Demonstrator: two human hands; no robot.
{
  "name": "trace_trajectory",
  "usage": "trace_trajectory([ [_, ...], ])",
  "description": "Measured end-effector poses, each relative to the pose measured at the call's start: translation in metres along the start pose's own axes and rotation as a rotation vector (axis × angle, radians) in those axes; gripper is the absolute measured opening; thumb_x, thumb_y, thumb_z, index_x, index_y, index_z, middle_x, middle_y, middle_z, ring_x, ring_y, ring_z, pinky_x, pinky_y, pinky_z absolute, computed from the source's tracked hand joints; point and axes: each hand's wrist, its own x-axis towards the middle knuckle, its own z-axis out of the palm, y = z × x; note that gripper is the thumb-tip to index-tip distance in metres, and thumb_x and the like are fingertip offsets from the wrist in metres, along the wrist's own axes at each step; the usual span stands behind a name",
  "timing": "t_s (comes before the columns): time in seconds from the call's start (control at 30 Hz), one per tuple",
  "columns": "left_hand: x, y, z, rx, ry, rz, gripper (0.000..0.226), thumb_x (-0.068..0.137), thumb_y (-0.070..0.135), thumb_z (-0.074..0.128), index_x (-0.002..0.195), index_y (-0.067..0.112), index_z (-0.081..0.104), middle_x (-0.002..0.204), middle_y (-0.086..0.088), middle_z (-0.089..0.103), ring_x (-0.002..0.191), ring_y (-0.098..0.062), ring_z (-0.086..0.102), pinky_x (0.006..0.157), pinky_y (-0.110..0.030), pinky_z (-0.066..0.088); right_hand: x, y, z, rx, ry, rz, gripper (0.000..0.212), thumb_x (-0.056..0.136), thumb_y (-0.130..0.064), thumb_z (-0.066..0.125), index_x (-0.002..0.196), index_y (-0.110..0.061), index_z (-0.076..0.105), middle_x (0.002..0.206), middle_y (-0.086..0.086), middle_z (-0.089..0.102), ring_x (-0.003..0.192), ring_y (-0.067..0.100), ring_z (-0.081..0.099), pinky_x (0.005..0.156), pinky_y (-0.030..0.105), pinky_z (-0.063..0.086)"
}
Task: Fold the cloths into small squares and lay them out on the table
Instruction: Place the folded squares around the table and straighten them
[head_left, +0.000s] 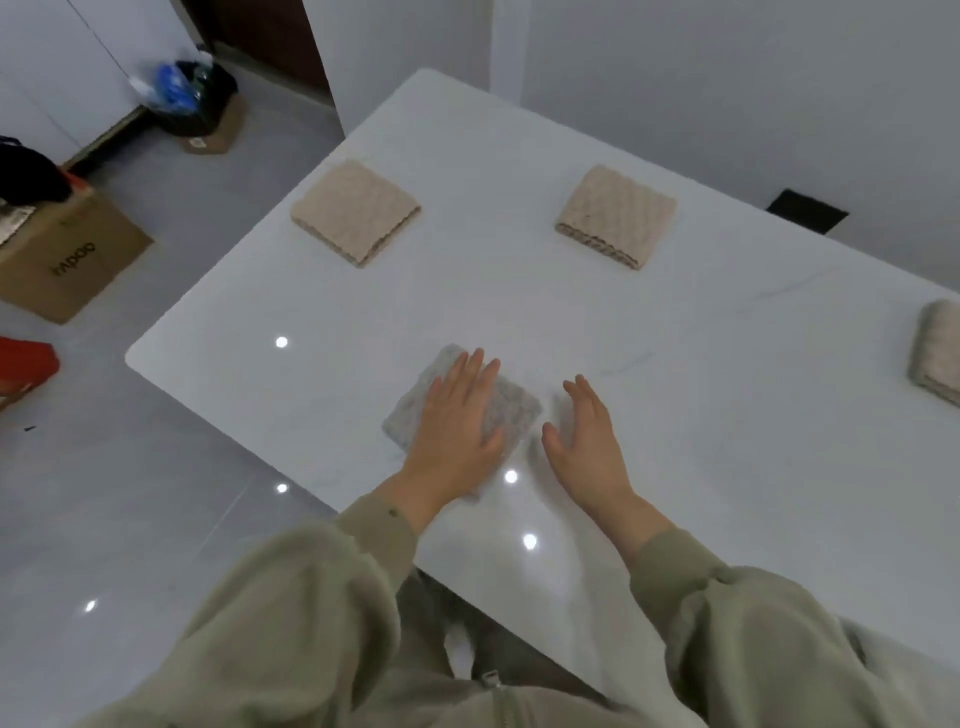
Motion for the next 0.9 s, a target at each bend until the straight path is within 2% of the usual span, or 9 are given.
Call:
trace_trajectory([
  [0.1, 0.011, -0.028, -0.012, -0.069, 0.007, 0.056, 0.066, 0.095, 0.025, 0.047, 0.15, 0.02, 0.012, 0.159, 0.004, 0.004, 0.145, -0.009, -0.005, 0.119, -0.032, -0.003, -0.002, -0.008, 0.013, 0.068, 0.036, 0.065, 0.058, 0.094, -0.023, 0.051, 0.146, -0.015, 0.026, 0.156, -0.001, 0.02, 0.142, 0.014, 0.019, 0.111, 0.02, 0.014],
  [0.2, 0.029, -0.055, -0.025, -0.236, -0.009, 0.016, 0.061, 0.096, 0.02, 0.046, 0.15, 0.019, 0.016, 0.158, 0.004, 0.009, 0.145, -0.009, 0.001, 0.118, -0.029, 0.003, 0.001, -0.018, 0.033, 0.225, 0.151, 0.205, 0.056, 0.095, -0.021, 0.049, 0.146, -0.014, 0.026, 0.154, 0.002, 0.024, 0.142, 0.017, 0.023, 0.116, 0.029, 0.018],
  [0.33, 0.038, -0.081, -0.032, -0.514, -0.153, -0.078, 0.057, 0.099, 0.021, 0.044, 0.149, 0.024, 0.018, 0.157, 0.008, 0.015, 0.143, -0.005, 0.013, 0.118, -0.028, 0.015, -0.004, -0.039, 0.062, 0.468, 0.358, 0.376, 0.056, 0.096, -0.018, 0.047, 0.147, -0.015, 0.024, 0.154, 0.0, 0.026, 0.141, 0.014, 0.024, 0.115, 0.028, 0.02],
  [0.47, 0.039, -0.092, -0.028, -0.58, -0.237, -0.027, 0.056, 0.099, 0.021, 0.043, 0.149, 0.019, 0.019, 0.156, 0.007, 0.019, 0.142, -0.005, 0.017, 0.118, -0.03, 0.017, -0.011, -0.06, 0.089, 0.612, 0.451, 0.424, 0.06, 0.095, -0.017, 0.046, 0.149, -0.016, 0.021, 0.153, -0.001, 0.028, 0.14, 0.012, 0.028, 0.115, 0.03, 0.023],
  [0.57, 0.036, -0.094, -0.022, -0.606, -0.264, 0.011, 0.056, 0.099, 0.02, 0.043, 0.149, 0.015, 0.019, 0.156, 0.004, 0.018, 0.142, -0.006, 0.015, 0.119, -0.031, 0.015, -0.01, -0.07, 0.098, 0.634, 0.476, 0.445, 0.059, 0.095, -0.016, 0.045, 0.149, -0.018, 0.022, 0.153, -0.004, 0.028, 0.139, 0.01, 0.028, 0.112, 0.025, 0.024],
  [0.73, 0.024, -0.085, -0.009, -0.645, -0.235, 0.042, 0.068, 0.089, 0.032, 0.04, 0.149, 0.011, 0.016, 0.153, 0.005, 0.017, 0.142, -0.006, 0.014, 0.118, -0.028, 0.013, -0.01, -0.069, 0.092, 0.629, 0.548, 0.476, 0.056, 0.096, -0.013, 0.045, 0.148, -0.015, 0.026, 0.151, -0.004, 0.032, 0.136, 0.008, 0.03, 0.104, 0.014, 0.023],
  [0.9, 0.016, -0.073, -0.001, -0.65, -0.2, 0.041, 0.066, 0.089, 0.032, 0.04, 0.148, 0.011, 0.018, 0.153, 0.005, 0.019, 0.14, -0.003, 0.014, 0.117, -0.024, 0.011, -0.017, -0.058, 0.086, 0.607, 0.539, 0.455, 0.06, 0.089, -0.025, 0.045, 0.146, -0.014, 0.03, 0.15, -0.002, 0.034, 0.136, 0.012, 0.033, 0.105, 0.018, 0.025],
])
